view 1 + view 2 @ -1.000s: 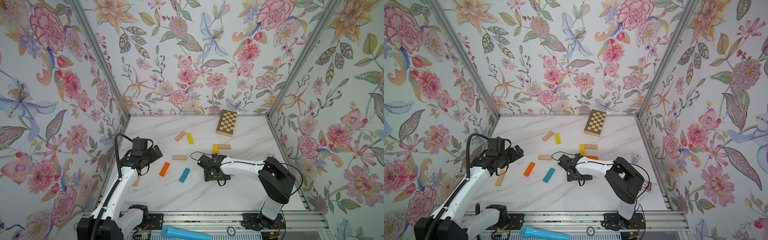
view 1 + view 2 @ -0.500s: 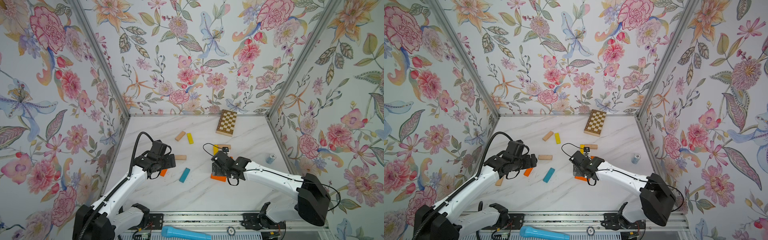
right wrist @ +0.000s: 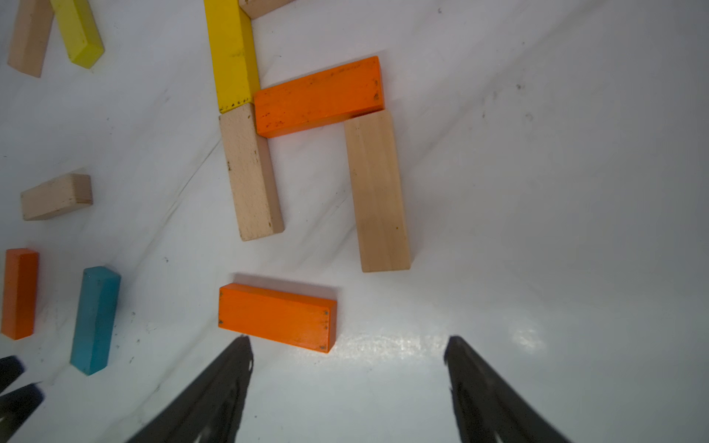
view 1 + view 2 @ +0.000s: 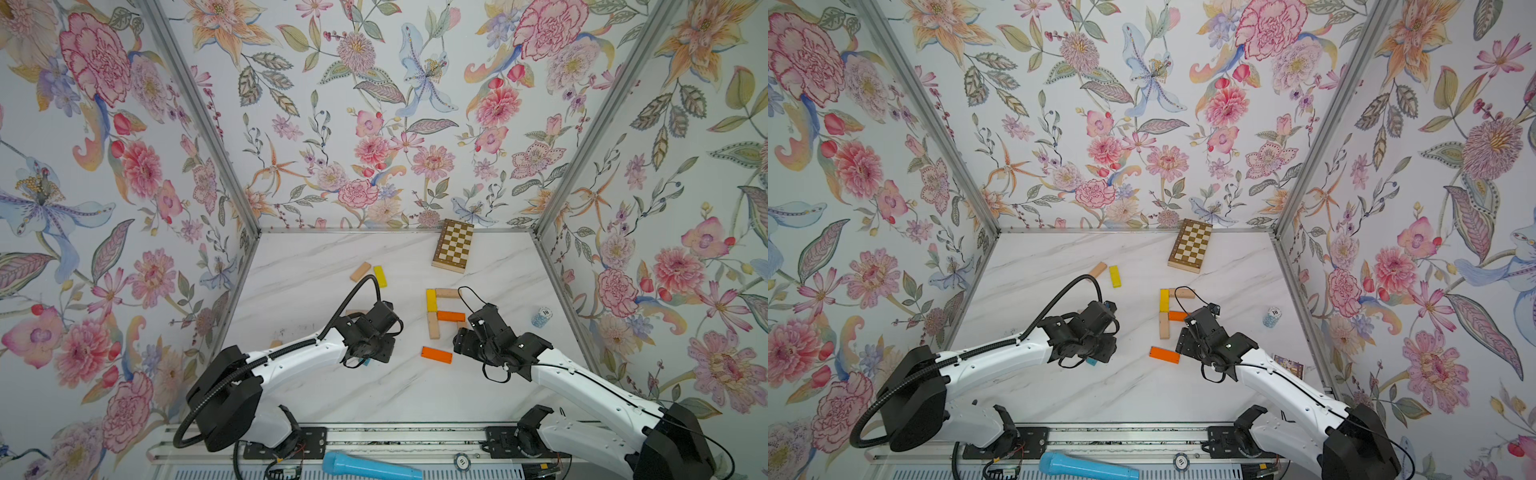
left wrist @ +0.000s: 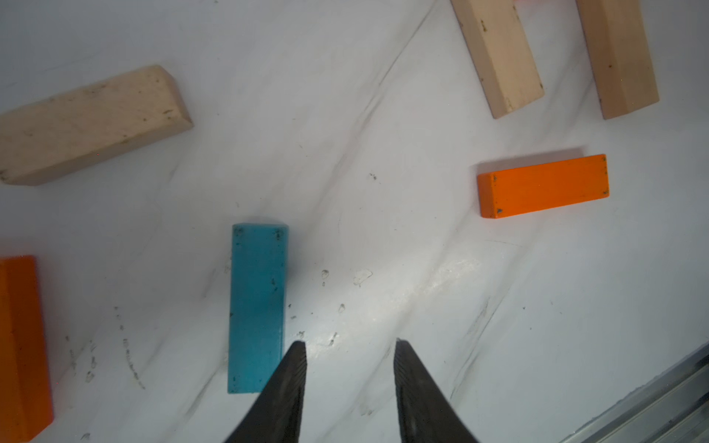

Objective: Assemble the number 6 with building blocks
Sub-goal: Assemble the building block at the center of the board.

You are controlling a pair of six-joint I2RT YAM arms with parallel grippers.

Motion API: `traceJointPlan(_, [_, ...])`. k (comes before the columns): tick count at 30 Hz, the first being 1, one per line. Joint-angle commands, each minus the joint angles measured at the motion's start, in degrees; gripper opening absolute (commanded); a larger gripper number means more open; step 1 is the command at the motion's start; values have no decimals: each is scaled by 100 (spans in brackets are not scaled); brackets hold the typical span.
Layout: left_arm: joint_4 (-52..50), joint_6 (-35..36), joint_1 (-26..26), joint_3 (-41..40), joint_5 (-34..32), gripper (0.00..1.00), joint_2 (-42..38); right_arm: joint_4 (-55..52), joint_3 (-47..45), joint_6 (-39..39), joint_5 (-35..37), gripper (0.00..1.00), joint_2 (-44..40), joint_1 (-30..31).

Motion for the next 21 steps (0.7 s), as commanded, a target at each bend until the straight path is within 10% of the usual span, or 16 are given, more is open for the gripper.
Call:
traceJointPlan(1, [417, 121, -148, 339, 256, 38, 331, 105, -228, 238, -451, 77, -100, 60])
traceJointPlan(9, [703, 314, -180, 477, 682, 25, 1079, 668, -725, 1021, -530, 69, -98, 670])
traceJointPlan(13, [722, 341, -178, 591, 792, 0, 1484, 1027, -852, 1170, -678, 63, 53, 713])
traceJointPlan(21, [899, 393, -167, 796, 1037, 0, 1892, 1367, -936, 1193, -927, 49, 237, 541])
